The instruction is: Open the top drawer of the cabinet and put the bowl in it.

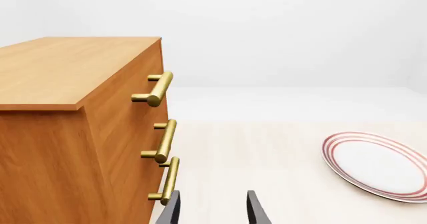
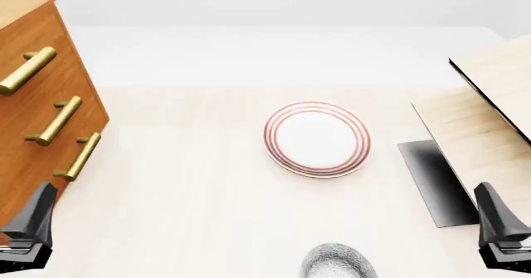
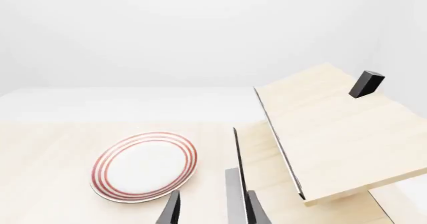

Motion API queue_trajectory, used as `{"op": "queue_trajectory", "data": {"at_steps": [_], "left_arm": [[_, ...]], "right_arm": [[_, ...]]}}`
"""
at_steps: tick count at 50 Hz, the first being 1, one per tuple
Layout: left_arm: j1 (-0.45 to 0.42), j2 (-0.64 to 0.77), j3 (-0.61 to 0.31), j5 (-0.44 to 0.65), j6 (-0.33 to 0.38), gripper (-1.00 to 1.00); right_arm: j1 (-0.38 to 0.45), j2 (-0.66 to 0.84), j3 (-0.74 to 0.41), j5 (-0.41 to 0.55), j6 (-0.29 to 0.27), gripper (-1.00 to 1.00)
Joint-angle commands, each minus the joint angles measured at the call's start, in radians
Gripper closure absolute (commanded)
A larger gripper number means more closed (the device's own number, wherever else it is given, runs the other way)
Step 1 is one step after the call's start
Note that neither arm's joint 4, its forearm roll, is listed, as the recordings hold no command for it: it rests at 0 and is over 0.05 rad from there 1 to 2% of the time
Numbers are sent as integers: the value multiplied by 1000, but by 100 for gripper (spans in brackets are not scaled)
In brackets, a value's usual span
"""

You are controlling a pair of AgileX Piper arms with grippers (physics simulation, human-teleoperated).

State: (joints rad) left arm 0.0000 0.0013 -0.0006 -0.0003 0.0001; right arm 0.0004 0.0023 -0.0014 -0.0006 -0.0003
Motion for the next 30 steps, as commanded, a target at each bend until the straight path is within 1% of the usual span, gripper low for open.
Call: {"op": "queue_trajectory", "data": {"at_steps": [1, 13, 14, 15, 25, 26, 28, 30], "left_arm": [[0, 1, 0, 0, 0, -100], [0, 0, 0, 1, 0, -100], [-9, -1, 0, -15, 19, -100], [0, 0, 0, 1, 0, -100], [13, 13, 0, -2, 14, -100], [29, 22, 0, -6, 25, -100], [9, 20, 0, -4, 47, -100], [15, 42, 0, -15, 58, -100]], "right_arm": [[1, 5, -3, -1, -1, -100], [0, 5, -2, -1, 0, -100], [0, 6, -2, -1, 0, -100], [0, 5, -2, -1, -1, -100], [0, 5, -2, -1, 0, -100], [0, 5, -2, -1, 0, -100], [0, 5, -2, -1, 0, -100], [0, 5, -2, -1, -1, -100]]}}
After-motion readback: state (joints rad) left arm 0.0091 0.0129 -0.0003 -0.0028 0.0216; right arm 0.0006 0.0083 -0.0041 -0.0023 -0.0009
